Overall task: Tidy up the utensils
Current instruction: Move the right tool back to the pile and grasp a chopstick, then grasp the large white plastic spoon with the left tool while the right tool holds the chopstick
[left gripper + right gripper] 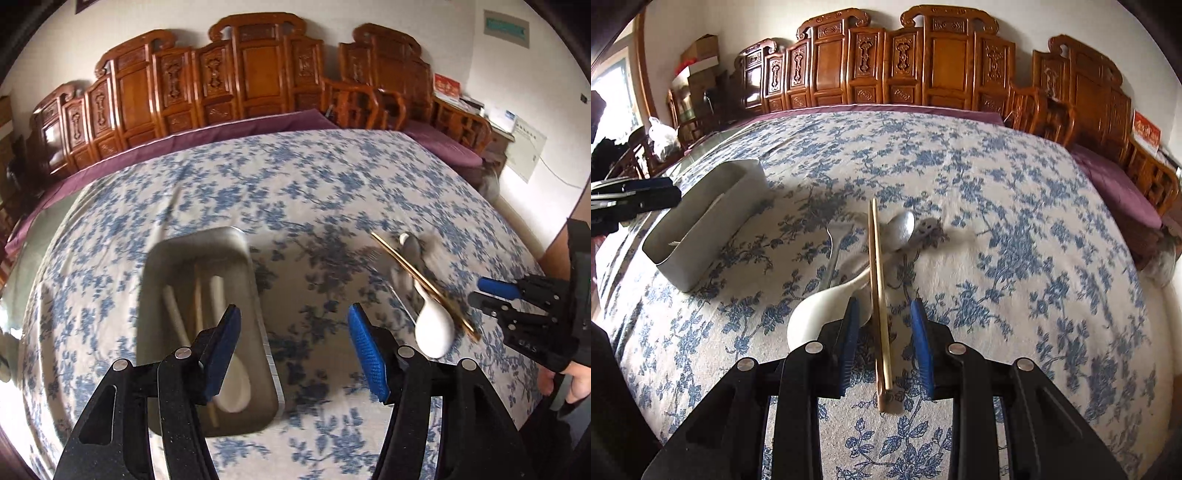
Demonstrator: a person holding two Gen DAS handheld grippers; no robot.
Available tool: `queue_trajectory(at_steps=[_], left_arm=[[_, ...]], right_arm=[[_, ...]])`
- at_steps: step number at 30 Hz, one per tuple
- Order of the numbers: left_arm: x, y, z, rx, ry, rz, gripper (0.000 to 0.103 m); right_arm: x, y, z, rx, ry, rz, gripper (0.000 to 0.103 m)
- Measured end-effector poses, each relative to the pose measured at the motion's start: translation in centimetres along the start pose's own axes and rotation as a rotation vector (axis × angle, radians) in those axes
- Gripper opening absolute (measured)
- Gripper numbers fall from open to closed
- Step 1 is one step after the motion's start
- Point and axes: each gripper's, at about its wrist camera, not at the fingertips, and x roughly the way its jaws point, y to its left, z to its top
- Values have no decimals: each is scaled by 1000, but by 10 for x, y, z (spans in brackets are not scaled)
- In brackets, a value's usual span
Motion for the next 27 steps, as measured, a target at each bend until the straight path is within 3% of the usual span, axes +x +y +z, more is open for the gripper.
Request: queue_trajectory(at_steps=[7, 14, 24, 25, 27], left_arm=[[12, -28, -9, 58, 21, -7, 57], [20, -51, -19, 102, 44, -21, 57], [27, -72, -28, 151, 63, -30, 57], [27, -73, -28, 149, 63, -30, 57], [28, -74, -29, 146, 65, -31, 57]], right_arm=[[21, -7, -7, -19, 45, 7, 15], [34, -11, -9, -15, 84, 37, 15], [45, -7, -6, -48, 104, 2, 14], [45, -7, -6, -47, 105, 1, 8], [44, -7, -6, -55, 104, 2, 7]])
